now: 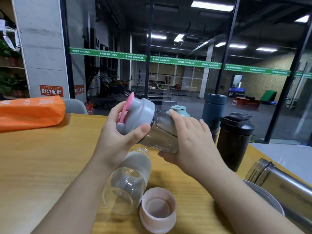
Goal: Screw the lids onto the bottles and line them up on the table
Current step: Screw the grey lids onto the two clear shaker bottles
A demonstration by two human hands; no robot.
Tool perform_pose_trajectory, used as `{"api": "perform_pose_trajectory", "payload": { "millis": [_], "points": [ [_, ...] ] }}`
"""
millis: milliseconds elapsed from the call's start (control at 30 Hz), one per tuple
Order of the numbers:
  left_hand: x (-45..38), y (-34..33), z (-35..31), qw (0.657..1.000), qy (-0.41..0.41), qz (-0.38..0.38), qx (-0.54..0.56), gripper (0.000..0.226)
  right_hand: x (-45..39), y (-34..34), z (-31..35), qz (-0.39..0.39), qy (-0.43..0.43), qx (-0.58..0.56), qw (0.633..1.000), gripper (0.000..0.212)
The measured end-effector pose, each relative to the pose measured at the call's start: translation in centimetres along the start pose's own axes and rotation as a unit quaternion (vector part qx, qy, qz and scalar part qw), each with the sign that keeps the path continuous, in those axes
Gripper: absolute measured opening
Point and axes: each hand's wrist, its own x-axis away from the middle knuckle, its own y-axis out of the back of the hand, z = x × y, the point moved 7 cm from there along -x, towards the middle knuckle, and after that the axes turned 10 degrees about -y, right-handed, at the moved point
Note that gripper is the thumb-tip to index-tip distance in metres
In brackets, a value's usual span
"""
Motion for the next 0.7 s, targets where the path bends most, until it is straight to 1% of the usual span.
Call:
{"api": "perform_pose_trajectory", "payload": {
  "millis": [67,167,233,267,300,367,400,433,500,600,700],
  "points": [
    [-0.1,0.2,0.3,1.000,0.004,0.009,-0.020,0.081,-0.7,-0.3,0.3,-0.002,-0.007,-0.002,1.000,0.099],
    [0.0,0.5,1.3,0.998,0.049,0.029,-0.040,0.107,-1.6,-1.2,-0.4,0.001,-0.044,-0.032,0.999,0.091],
    [0.2,0.6,2.0,0.992,0.094,0.029,-0.074,0.117,-2.1,-1.9,-1.5,0.010,-0.098,-0.100,0.990,0.083],
    [0.4,0.6,2.3,0.989,0.114,0.028,-0.090,0.111,-2.4,-2.3,-2.2,0.017,-0.136,-0.153,0.979,0.077],
    [0.5,0.7,2.7,0.986,0.130,0.022,-0.103,0.095,-2.7,-2.7,-3.0,0.030,-0.175,-0.210,0.961,0.073],
    [0.6,1.0,3.1,0.983,0.143,0.002,-0.117,0.049,-3.1,-3.6,-4.2,0.057,-0.235,-0.308,0.920,0.072],
    [0.6,1.1,3.2,0.981,0.144,-0.002,-0.132,0.031,-3.2,-4.0,-4.7,0.062,-0.252,-0.339,0.904,0.074],
    [0.6,1.3,3.4,0.978,0.144,0.000,-0.148,0.020,-3.1,-4.2,-5.1,0.063,-0.264,-0.357,0.894,0.074],
    [0.7,1.3,3.5,0.975,0.141,0.012,-0.169,0.012,-2.9,-4.8,-5.7,0.062,-0.287,-0.370,0.881,0.073],
    [0.9,1.1,3.4,0.962,0.132,0.050,-0.233,0.008,-2.4,-5.6,-6.7,0.056,-0.321,-0.376,0.867,0.074],
    [1.2,0.7,3.6,0.947,0.125,0.094,-0.282,0.008,-2.0,-6.5,-7.7,0.061,-0.361,-0.363,0.857,0.084]
  ]
}}
